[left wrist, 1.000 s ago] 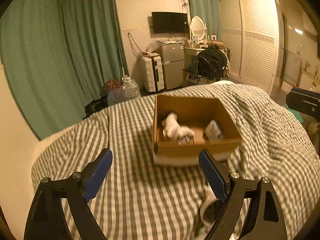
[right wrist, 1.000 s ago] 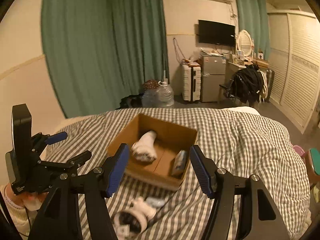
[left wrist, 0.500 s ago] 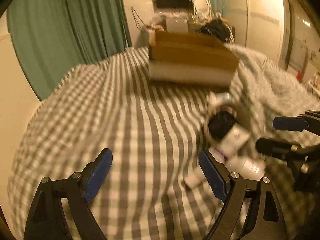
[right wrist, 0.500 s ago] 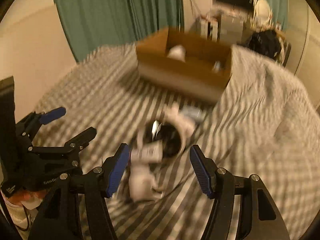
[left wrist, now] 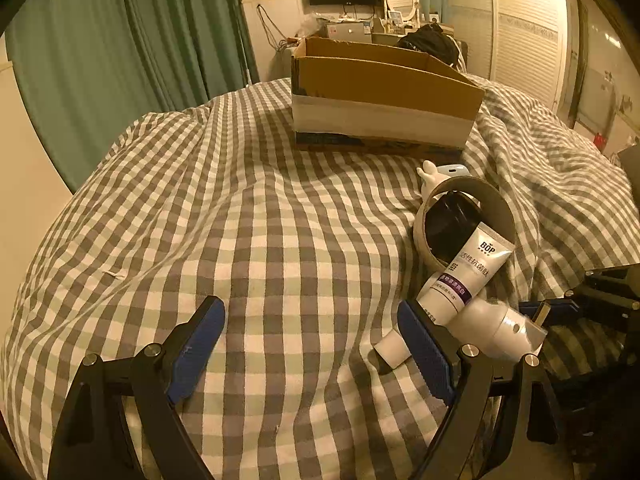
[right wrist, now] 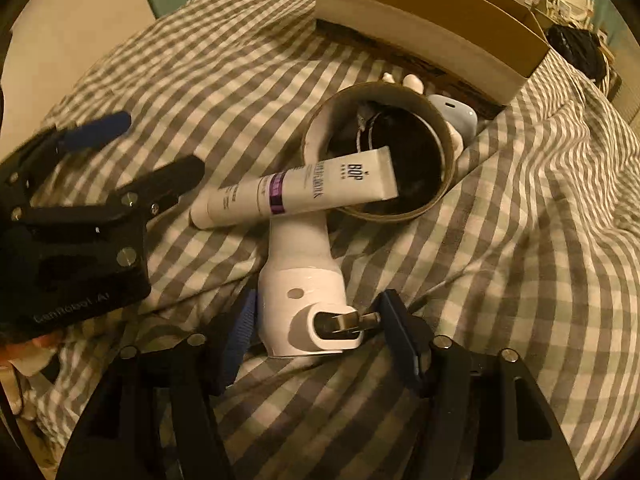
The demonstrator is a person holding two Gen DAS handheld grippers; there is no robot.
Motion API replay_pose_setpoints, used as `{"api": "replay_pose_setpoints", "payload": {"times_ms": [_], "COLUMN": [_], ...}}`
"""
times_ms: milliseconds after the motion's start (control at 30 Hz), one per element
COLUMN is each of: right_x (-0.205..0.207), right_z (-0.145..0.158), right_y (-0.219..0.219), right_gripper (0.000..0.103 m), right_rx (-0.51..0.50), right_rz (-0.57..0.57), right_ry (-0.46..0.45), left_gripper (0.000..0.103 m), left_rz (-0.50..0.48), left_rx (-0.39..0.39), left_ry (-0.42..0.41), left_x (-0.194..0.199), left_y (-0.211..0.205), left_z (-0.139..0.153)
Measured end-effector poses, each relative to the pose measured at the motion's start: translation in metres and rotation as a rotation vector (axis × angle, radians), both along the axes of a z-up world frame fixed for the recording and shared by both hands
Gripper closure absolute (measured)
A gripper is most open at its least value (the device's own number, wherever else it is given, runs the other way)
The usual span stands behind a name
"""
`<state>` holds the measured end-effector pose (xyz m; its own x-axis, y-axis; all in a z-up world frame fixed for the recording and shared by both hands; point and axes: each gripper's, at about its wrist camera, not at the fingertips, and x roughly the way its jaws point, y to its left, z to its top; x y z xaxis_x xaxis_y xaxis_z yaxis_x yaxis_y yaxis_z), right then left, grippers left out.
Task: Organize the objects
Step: 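Grasp the white hair dryer with the right tool while the left tool grasps the white lotion tube, then carry the hair dryer and lotion tube into the box and open both tools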
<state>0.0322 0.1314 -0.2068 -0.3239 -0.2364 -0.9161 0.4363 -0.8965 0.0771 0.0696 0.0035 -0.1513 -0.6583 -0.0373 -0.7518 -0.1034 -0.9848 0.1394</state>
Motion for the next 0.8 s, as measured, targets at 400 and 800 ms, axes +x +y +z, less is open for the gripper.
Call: {"api": "replay_pose_setpoints", "payload": {"times_ms": [400, 800], "right_x": [0.008, 0.010], "right_z": [0.062, 0.072], "right_y": [0.067, 0.099], "right_gripper": [0.053, 0.053], "right_rx": [-0.106, -0.131], "right_rz": [-0.177, -0.266], "right_ry": [0.178, 0.229], "left_gripper": [0.012, 0.069], "left_rz": [-0.197, -0.289], "left_rx": [-0.090, -0.078], "left_ry": [-0.081, -0.150], "left_x": [-0.009, -0.024], "left_y": [0.059, 0.082], "left_z": [-0.023, -0.041]}}
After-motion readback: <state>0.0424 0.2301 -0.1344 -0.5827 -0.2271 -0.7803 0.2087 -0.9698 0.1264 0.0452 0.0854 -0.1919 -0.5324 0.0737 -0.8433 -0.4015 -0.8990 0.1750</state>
